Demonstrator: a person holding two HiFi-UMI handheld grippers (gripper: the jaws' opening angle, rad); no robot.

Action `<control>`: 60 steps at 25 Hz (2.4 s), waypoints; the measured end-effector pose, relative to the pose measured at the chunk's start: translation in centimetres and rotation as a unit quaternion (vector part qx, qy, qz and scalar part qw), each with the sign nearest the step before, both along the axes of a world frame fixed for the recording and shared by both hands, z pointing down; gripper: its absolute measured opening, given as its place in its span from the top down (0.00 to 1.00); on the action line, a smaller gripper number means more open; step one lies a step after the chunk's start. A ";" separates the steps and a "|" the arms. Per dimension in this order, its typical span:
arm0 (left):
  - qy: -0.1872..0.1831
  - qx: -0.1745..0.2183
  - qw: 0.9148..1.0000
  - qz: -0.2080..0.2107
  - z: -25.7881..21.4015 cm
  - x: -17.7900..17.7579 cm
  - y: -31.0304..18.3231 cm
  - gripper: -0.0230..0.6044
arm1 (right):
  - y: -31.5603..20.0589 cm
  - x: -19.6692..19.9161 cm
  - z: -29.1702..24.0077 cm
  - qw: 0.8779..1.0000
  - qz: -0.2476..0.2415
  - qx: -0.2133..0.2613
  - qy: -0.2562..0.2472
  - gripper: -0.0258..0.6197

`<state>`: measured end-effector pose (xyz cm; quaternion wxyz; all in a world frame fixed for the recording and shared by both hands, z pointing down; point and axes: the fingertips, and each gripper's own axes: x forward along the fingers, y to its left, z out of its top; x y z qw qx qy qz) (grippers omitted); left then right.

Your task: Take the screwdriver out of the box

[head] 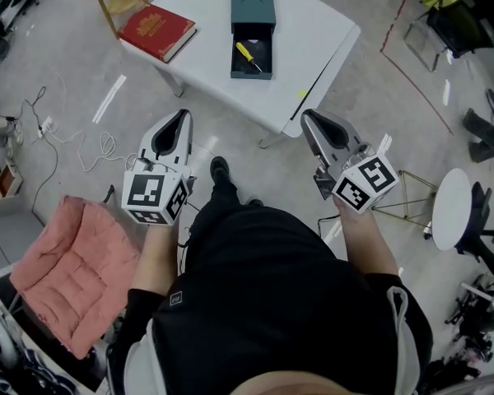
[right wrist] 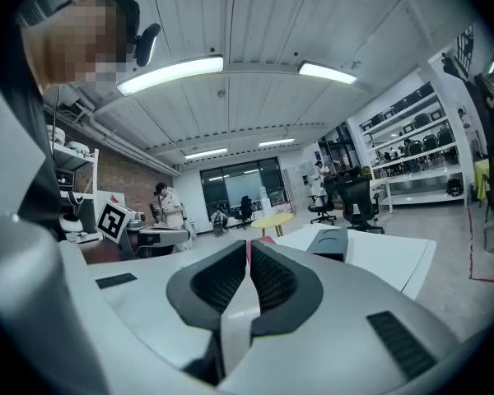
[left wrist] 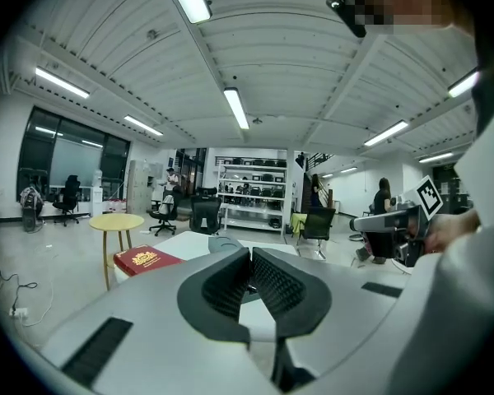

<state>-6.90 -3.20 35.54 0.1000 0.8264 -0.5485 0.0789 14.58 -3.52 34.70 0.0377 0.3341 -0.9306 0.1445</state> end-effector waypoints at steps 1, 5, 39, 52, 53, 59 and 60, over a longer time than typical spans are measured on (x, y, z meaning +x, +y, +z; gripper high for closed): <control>0.001 0.000 1.000 0.002 0.1 -0.5 -1.3 0.93 | -1.2 -0.6 0.0 1.000 0.004 -0.005 0.004 0.91; -0.003 0.001 1.000 0.016 0.2 -3.0 -6.2 0.93 | -6.1 -3.7 -0.4 1.000 0.017 -0.017 0.017 0.91; -0.051 -0.044 0.996 0.061 4.3 -1.5 -27.2 0.93 | -26.5 -5.7 9.4 0.991 0.004 -0.100 0.085 0.91; 0.002 -0.090 0.993 0.082 10.1 -2.8 -30.2 0.92 | -29.1 -9.9 18.1 0.959 -0.045 -0.187 0.207 0.80; 0.006 -0.092 0.992 0.085 10.4 -2.8 -30.2 0.93 | -29.2 -10.2 18.7 0.956 -0.048 -0.189 0.219 0.80; 0.023 -0.099 0.990 0.098 12.1 -2.8 -30.4 0.93 | -30.2 -11.4 22.1 0.939 -0.048 -0.206 0.270 0.80; 0.025 -0.099 0.990 0.098 12.3 -2.9 -30.5 0.92 | -30.2 -11.6 22.7 0.935 -0.051 -0.212 0.281 0.80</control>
